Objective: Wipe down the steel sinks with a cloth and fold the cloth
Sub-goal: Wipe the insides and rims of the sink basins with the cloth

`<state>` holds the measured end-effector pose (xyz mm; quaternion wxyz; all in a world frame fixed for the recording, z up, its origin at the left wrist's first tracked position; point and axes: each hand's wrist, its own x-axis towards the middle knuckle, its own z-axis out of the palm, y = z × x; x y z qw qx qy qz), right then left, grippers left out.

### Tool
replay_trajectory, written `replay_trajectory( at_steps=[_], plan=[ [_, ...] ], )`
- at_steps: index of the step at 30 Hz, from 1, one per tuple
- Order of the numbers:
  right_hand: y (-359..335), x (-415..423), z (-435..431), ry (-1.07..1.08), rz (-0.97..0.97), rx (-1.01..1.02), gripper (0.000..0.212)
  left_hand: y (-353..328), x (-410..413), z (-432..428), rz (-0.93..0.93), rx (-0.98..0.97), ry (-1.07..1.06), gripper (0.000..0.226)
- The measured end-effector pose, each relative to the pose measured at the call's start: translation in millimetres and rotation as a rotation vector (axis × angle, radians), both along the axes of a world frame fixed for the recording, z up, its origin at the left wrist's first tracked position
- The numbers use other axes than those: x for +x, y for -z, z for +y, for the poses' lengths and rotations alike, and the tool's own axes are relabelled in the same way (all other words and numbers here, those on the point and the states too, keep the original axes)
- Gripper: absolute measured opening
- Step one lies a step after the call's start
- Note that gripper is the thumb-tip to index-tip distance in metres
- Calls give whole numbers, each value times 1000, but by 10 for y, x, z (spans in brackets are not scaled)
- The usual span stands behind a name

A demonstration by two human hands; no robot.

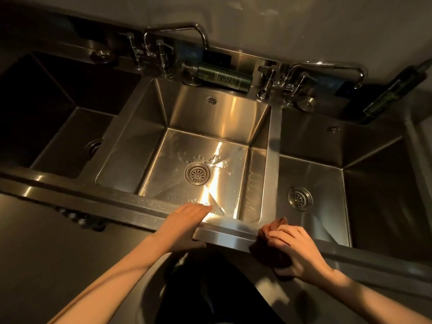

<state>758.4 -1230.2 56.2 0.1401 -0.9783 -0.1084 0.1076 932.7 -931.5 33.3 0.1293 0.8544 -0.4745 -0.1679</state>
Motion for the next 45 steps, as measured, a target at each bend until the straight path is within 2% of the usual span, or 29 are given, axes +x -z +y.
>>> replay_trajectory(
  at_steps=[4,8,11,20,25,27,30,33,37,41,45],
  plan=[
    [71,50,227,87,-133,-35,59,56,310,474,-95,-20,45,99],
    [132,227,569,257,-188,-189,44,6,689,1162,-39,-49,6,90],
    [160,405,934,342,-173,-275,48,23,948,1579,8,-44,-1,92],
    [155,1424,2595,423,-171,-57,50,73,1367,2016,-9,-161,47,90],
    [151,1235,2324,305,-218,-68,46,196,1382,2087,26,-127,60,87],
    [149,951,1939,389,-191,-31,43,200,1393,2070,36,-138,68,87],
    [22,470,1308,551,-122,-159,47,238,1403,2065,27,-153,62,87],
    [-81,317,1038,603,-82,-196,51,291,1382,2083,49,-136,20,88],
    [7,408,1378,693,-134,-187,47,242,1334,2074,30,-146,-6,87],
    [106,730,1880,604,-152,-101,40,175,1300,2083,-4,-126,-11,98],
    [145,1270,2529,424,-114,-52,49,91,1443,2388,-44,-27,-118,120]
  ],
)
